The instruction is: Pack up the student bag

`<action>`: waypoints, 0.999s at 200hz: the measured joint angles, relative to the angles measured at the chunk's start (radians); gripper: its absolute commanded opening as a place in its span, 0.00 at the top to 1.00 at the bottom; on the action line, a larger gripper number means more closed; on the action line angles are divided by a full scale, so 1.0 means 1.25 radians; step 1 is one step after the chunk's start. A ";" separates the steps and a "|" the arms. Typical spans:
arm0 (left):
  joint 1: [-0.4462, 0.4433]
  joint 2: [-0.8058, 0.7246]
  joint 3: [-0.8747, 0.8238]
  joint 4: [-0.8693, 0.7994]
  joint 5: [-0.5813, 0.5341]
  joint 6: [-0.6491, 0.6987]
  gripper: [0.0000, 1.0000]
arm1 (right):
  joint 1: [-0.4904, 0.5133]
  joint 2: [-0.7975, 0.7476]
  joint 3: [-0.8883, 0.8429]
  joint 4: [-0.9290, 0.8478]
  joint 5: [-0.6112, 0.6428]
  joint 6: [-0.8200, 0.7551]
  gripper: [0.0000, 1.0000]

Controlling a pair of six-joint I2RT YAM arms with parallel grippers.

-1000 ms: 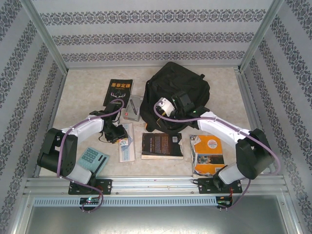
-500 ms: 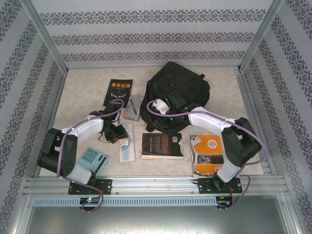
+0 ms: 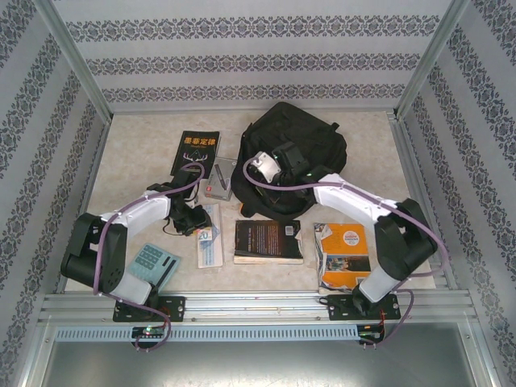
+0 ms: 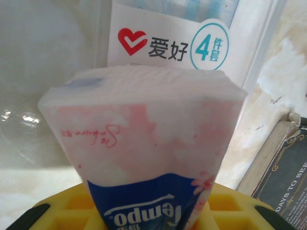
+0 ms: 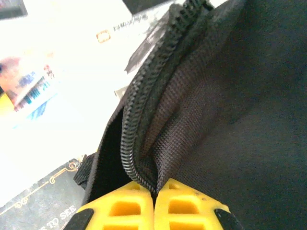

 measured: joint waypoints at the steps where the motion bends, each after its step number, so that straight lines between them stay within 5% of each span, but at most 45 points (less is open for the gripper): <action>1: 0.000 -0.001 0.000 0.000 0.000 0.000 0.76 | -0.001 -0.002 0.000 0.000 0.001 0.000 1.00; 106: -0.062 -0.043 0.274 -0.058 0.048 -0.024 0.91 | -0.101 -0.101 0.149 -0.108 0.038 0.102 1.00; 200: -0.176 0.259 0.653 -0.032 0.084 -0.085 0.93 | -0.156 -0.052 0.338 -0.200 -0.025 0.289 1.00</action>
